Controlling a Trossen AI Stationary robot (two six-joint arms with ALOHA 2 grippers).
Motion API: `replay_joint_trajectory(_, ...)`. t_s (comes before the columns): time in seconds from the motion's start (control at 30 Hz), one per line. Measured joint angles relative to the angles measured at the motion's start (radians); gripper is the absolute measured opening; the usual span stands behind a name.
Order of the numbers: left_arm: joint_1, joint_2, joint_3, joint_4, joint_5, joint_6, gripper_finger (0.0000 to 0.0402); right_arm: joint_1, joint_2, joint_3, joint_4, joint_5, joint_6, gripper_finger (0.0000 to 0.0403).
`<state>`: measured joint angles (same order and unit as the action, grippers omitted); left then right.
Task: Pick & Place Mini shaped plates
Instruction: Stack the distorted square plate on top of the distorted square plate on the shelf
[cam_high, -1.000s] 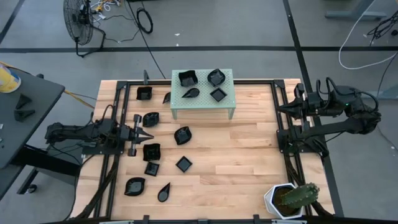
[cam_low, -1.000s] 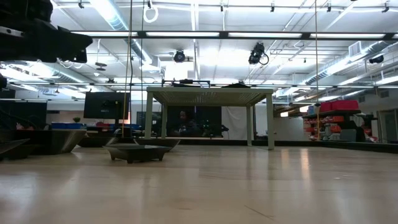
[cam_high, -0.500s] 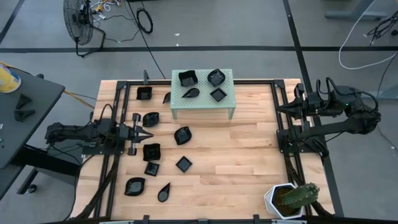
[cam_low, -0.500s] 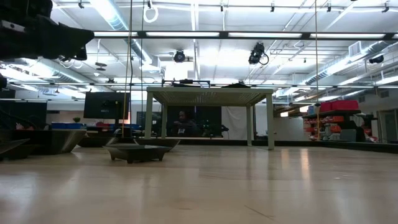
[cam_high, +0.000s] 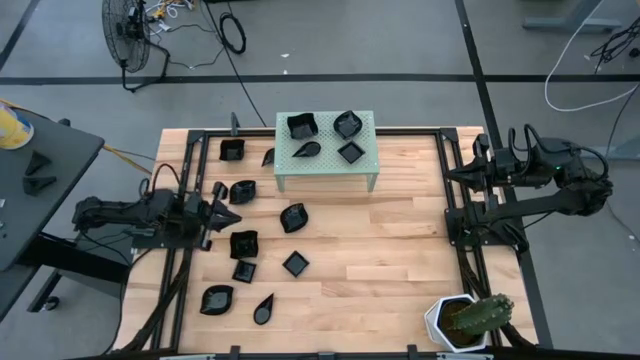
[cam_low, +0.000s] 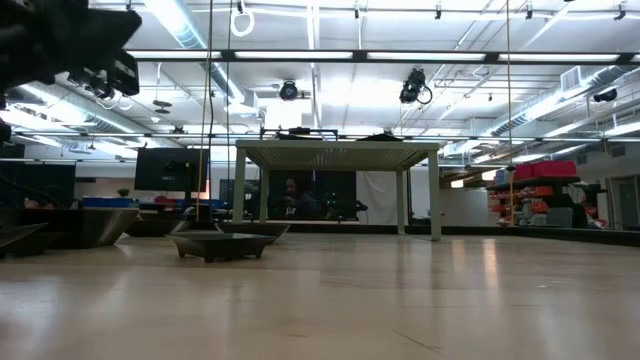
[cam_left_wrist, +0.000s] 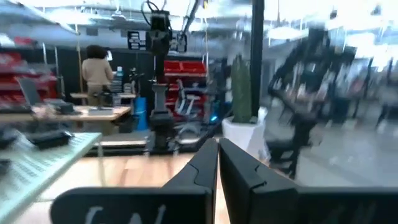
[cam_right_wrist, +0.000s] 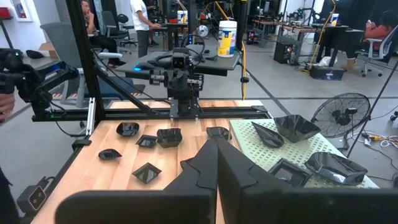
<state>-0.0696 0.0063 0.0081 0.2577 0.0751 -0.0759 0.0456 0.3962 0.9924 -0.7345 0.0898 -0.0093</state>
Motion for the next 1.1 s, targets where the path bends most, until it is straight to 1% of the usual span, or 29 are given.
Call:
replay_joint_trajectory(0.1,0.0,0.0,0.0,0.105,-0.023,-0.113,0.0023,0.0,0.0,0.0,0.0,0.0,0.0,0.0004)
replay_joint_trajectory(0.2,0.0,0.0,0.002,0.199,-0.059,-0.167,0.0023,0.0,0.0,0.0,0.0,0.0,0.0,0.0004)
replay_joint_trajectory(0.33,0.0,0.006,0.067,0.185,-0.172,-0.243,0.0026,0.0,0.0,0.0,0.0,0.0,0.0,0.0004)
replay_joint_trajectory(0.4,0.001,0.014,0.105,0.164,-0.197,-0.242,0.0036,0.0,0.0,0.0,0.0,0.0,0.0,0.0004)
replay_joint_trajectory(0.5,0.0,0.047,0.181,0.1,-0.197,-0.196,0.007,0.0,0.0,0.0,0.0,0.0,0.0,0.0004)
replay_joint_trajectory(0.6,0.0,0.106,0.264,-0.002,-0.221,-0.18,0.0119,0.0,0.0,0.0,0.0,0.0,0.0,0.0004)
replay_joint_trajectory(0.77,0.0,0.228,0.412,-0.14,-0.314,-0.169,0.021,0.0,0.0,0.0,0.001,0.0,0.0,0.0004)
replay_joint_trajectory(0.87,0.0,0.313,0.503,-0.223,-0.382,-0.147,0.0257,0.0,0.0,0.0,0.001,0.0,0.0,0.0004)
replay_joint_trajectory(0.97,0.0,0.4,0.595,-0.305,-0.455,-0.139,0.0289,0.0,0.0,0.0,0.001,0.0,0.0,0.0004)
replay_joint_trajectory(1.1,0.001,0.51,0.708,-0.41,-0.523,-0.058,0.0307,0.0,0.0,0.0,0.001,0.0,0.0,0.0004)
